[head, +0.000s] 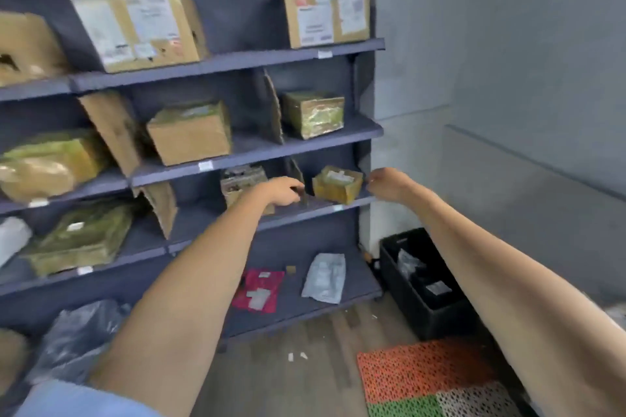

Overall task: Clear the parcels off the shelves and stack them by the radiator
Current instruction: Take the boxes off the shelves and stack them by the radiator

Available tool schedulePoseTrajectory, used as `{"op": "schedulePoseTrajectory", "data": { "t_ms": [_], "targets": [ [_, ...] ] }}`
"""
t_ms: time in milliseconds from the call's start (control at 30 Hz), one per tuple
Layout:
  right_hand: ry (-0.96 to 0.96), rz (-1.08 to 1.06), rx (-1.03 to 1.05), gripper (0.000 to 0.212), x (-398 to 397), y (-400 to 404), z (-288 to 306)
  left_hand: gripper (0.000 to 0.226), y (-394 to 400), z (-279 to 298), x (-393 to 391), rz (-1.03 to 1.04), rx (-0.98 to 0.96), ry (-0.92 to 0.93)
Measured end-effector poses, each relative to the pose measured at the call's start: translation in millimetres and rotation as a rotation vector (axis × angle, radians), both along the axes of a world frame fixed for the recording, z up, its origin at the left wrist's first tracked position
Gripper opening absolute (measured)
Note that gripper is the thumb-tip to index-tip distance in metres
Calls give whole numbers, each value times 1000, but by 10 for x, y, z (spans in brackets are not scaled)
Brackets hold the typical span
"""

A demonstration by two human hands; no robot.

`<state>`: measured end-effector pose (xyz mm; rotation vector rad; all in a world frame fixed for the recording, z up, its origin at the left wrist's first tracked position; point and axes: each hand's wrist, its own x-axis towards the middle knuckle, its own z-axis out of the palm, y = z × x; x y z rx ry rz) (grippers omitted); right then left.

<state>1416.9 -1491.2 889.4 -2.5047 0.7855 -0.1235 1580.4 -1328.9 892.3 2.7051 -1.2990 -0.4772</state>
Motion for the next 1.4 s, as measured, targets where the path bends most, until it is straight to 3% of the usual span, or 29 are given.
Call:
{"op": "schedulePoseTrajectory", "data": {
  "t_ms": [133, 267, 433, 733, 867, 933, 1000, 1167, 1300, 1400],
  "targets": [
    [-127, 204, -29, 28, 1122, 819, 379, 45, 1211, 515, 820, 214, -110, -70],
    [-211, 348, -29, 39, 1962, 1460, 669, 44, 2214, 796, 1327, 369, -185, -56],
    [-331, 403, 19, 42, 2803, 1831, 889, 40, 2827, 910, 1905, 526, -370, -61],
    [-479, 424, 63, 61, 4149, 1633, 1550, 45, 2501, 1394, 3240, 536, -414, -210],
    [-571, 297, 71, 62, 4649, 1205, 2144, 56, 2177, 1851, 3810, 521, -419, -271],
    [-634, 212, 129, 64, 4866, 1017, 2430, 63, 2019, 2025, 4054, 541, -543, -270],
    [-658, 184, 213, 64, 5064, 903, 2611, 67, 1853, 2131, 4282, 573, -727, -229],
    [-688, 229, 408, 38, 5426, 963, 2554, 62, 1545, 2241, 4607, 670, -1104, 33],
    [-837, 124, 528, 45, 5539, 1048, 2444, 55, 1499, 2293, 4703, 660, -1198, 238],
    [-965, 9, 515, 46, 5494, 1193, 2417, 56, 1616, 2357, 4699, 649, -1197, 257]
  ]
}}
